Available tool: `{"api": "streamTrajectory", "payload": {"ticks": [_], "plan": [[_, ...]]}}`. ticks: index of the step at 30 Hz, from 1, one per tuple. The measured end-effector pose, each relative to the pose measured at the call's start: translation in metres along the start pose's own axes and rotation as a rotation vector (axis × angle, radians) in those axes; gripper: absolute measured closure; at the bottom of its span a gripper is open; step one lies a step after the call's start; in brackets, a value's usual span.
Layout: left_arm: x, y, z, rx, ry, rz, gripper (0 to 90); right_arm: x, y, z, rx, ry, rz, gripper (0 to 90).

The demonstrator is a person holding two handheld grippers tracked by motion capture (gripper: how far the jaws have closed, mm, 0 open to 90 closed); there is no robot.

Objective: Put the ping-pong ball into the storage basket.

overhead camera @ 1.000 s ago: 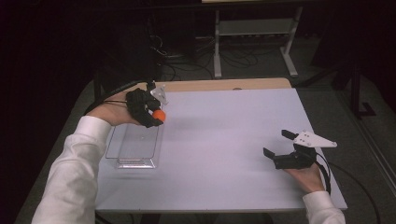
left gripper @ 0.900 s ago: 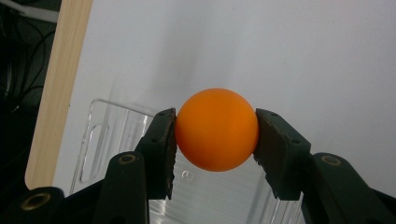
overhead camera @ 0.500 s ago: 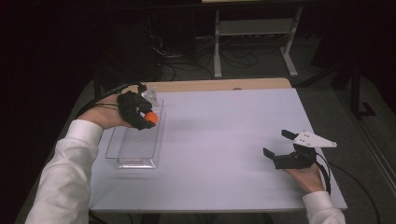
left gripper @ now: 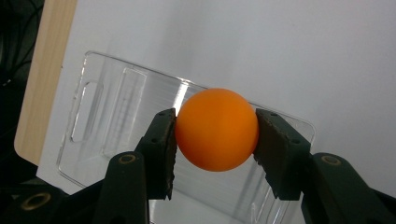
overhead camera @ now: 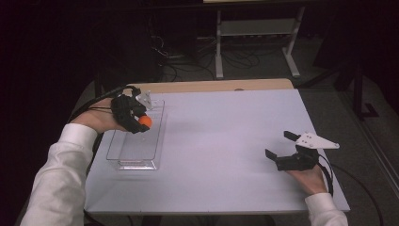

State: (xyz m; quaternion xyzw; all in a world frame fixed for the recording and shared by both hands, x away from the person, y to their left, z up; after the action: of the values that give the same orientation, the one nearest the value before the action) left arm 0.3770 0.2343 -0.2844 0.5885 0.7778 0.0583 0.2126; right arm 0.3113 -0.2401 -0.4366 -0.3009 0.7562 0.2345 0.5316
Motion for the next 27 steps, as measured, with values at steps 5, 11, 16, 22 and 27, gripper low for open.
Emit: {"api": "streamTrajectory", "payload": {"ticks": [5,11,16,22,27], "plan": [[0.003,-0.001,0.002,0.007,0.011,0.002,50.8,0.000,0.000,0.000,0.001,0.001,0.000,0.0],[0.005,-0.003,0.008,0.018,0.028,0.006,50.9,0.000,0.000,0.000,0.001,0.001,0.000,0.0],[0.005,-0.005,0.013,0.027,0.036,0.006,50.8,0.000,0.000,0.000,0.001,0.002,0.002,0.0],[0.003,-0.008,0.021,0.039,0.034,0.007,50.8,0.000,0.000,0.000,0.001,0.002,0.002,0.0],[0.003,-0.010,0.027,0.045,0.046,0.008,50.8,0.000,0.000,0.000,0.001,0.002,0.002,0.0]]}}
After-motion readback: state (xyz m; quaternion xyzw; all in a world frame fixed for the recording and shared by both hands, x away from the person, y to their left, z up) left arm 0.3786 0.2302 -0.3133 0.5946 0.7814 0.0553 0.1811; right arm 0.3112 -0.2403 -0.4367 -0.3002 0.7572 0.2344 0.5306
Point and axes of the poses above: each handheld gripper's, and its own axes: z roughly forward along the jaws, x roughly out of its underside, y roughly to its left, the point moved 2 cm from there along z, roughly forward along the jaws, and after that the axes turned 5 degrees about -x, right-handed, at the moved point
